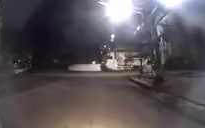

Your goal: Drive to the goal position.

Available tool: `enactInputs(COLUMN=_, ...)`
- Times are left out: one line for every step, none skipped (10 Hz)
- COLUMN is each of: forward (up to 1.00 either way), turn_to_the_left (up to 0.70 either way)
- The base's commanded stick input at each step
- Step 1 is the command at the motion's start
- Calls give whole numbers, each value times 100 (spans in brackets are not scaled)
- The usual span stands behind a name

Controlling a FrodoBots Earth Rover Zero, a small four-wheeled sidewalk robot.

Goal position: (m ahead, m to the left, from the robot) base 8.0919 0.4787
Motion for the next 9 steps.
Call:
enactInputs(forward=70, turn_to_the_left=0)
enactInputs(forward=70, turn_to_the_left=0)
enactInputs(forward=70, turn_to_the_left=0)
enactInputs(forward=70, turn_to_the_left=0)
enactInputs(forward=70, turn_to_the_left=0)
enactInputs(forward=70, turn_to_the_left=-4)
enactInputs(forward=70, turn_to_the_left=-24)
enactInputs(forward=70, turn_to_the_left=-35)
enactInputs(forward=70, turn_to_the_left=-35)
